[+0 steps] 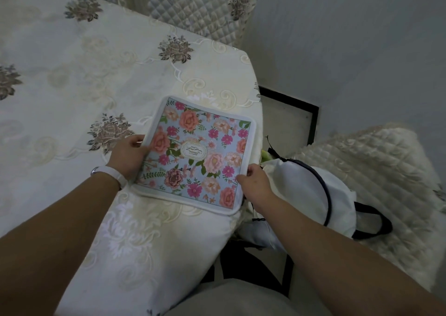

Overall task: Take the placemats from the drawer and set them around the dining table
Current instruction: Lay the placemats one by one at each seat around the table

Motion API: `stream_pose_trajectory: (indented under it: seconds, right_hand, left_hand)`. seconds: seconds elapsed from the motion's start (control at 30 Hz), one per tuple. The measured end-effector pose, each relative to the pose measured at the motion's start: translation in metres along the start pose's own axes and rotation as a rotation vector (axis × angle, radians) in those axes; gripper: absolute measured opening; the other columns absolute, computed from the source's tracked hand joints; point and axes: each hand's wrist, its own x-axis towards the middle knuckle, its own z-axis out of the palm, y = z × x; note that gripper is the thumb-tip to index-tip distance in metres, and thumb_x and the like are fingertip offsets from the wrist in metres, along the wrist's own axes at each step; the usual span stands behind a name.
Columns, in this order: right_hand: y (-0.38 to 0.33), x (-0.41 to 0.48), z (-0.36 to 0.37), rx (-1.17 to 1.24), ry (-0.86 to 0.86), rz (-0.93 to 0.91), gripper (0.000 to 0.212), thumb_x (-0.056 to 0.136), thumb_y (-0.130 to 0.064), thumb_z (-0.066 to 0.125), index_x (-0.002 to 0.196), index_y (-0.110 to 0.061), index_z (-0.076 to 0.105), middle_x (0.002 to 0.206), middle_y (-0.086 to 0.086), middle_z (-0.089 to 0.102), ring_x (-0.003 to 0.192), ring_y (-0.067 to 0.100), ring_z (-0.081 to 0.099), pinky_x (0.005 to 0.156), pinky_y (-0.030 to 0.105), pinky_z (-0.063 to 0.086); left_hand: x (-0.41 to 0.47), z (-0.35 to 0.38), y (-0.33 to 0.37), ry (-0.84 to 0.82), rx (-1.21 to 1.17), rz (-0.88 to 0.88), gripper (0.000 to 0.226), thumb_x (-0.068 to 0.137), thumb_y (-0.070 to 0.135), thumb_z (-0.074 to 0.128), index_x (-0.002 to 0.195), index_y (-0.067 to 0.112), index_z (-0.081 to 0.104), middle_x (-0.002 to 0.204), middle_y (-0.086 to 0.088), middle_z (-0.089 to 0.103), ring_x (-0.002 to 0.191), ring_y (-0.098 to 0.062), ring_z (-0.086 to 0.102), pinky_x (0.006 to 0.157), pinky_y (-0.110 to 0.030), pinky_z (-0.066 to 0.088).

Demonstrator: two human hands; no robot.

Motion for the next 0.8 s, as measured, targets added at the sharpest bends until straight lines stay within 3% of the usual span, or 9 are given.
stream_pose_trajectory:
  seconds: [0.13,0.2,0.3,0.37,0.43,0.53,0.67,0.8]
  right_hand:
    - [0.001,0.001,-0.003,-0.027,-0.011,-0.026,0.016,0.087,-0.018,0.063,0.101,-0.013,0.057,0.097,0.005,0.067,0.086,0.022,0.068,0.078,0.046,0.06]
    - [0.003,0.002,-0.004,-0.033,-0.005,-0.055,0.02,0.087,-0.018,0.064,0.104,-0.014,0.055,0.097,0.002,0.066,0.088,0.021,0.067,0.074,0.041,0.059]
    - [0.004,0.005,-0.007,-0.08,0.073,-0.129,0.032,0.087,-0.018,0.063,0.116,-0.019,0.048,0.096,-0.005,0.058,0.086,0.016,0.062,0.065,0.028,0.05]
    - [0.003,0.009,-0.011,-0.247,0.142,-0.247,0.042,0.088,-0.018,0.06,0.127,-0.016,0.046,0.108,-0.003,0.051,0.095,0.016,0.055,0.076,0.031,0.049]
    - [0.002,0.013,-0.012,-0.51,0.162,-0.48,0.042,0.089,-0.02,0.058,0.128,-0.012,0.049,0.119,0.003,0.049,0.106,0.019,0.049,0.086,0.035,0.046]
    - [-0.001,0.017,-0.001,-0.814,0.048,-0.711,0.046,0.091,-0.033,0.055,0.131,-0.012,0.052,0.135,0.012,0.048,0.124,0.03,0.045,0.102,0.047,0.041]
    - [-0.007,0.03,0.024,-0.987,-0.057,-0.744,0.064,0.097,-0.05,0.036,0.152,-0.018,0.03,0.16,0.015,0.023,0.149,0.037,0.013,0.121,0.053,0.009]
    - [-0.022,0.053,0.043,-1.03,-0.083,-0.78,0.07,0.097,-0.059,0.025,0.157,-0.022,0.019,0.164,0.011,0.015,0.151,0.036,0.005,0.12,0.056,0.005]
  left_hand:
    - [-0.002,0.005,-0.004,0.048,-0.063,-0.012,0.016,0.084,0.016,0.07,0.094,0.028,0.07,0.082,0.006,0.075,0.07,-0.012,0.072,0.066,-0.031,0.061]
    - [-0.003,0.009,-0.006,0.106,-0.03,-0.011,0.026,0.085,0.018,0.07,0.109,0.024,0.063,0.093,0.004,0.07,0.075,-0.011,0.068,0.071,-0.033,0.059]
    - [-0.003,0.013,-0.009,0.171,0.225,0.104,0.043,0.088,0.027,0.067,0.126,0.013,0.054,0.117,-0.009,0.058,0.095,-0.021,0.06,0.084,-0.04,0.052]
    - [-0.006,0.018,-0.011,0.185,0.434,0.283,0.043,0.09,0.03,0.064,0.125,0.007,0.055,0.125,-0.018,0.053,0.111,-0.031,0.052,0.095,-0.045,0.045]
    - [-0.011,0.026,-0.01,0.125,0.587,0.455,0.041,0.088,0.029,0.062,0.122,0.007,0.057,0.128,-0.02,0.052,0.116,-0.035,0.048,0.099,-0.046,0.04]
    - [-0.014,0.044,-0.014,-0.048,0.778,0.628,0.053,0.086,0.035,0.056,0.131,0.006,0.054,0.142,-0.018,0.047,0.127,-0.035,0.044,0.106,-0.047,0.037]
    - [-0.009,0.073,-0.02,-0.152,0.962,0.671,0.062,0.094,0.047,0.036,0.146,0.014,0.039,0.157,-0.012,0.029,0.146,-0.03,0.019,0.118,-0.052,0.014]
    - [0.013,0.091,-0.011,-0.211,1.068,0.71,0.065,0.095,0.056,0.024,0.152,0.025,0.026,0.162,-0.005,0.017,0.149,-0.023,0.01,0.119,-0.049,0.009]
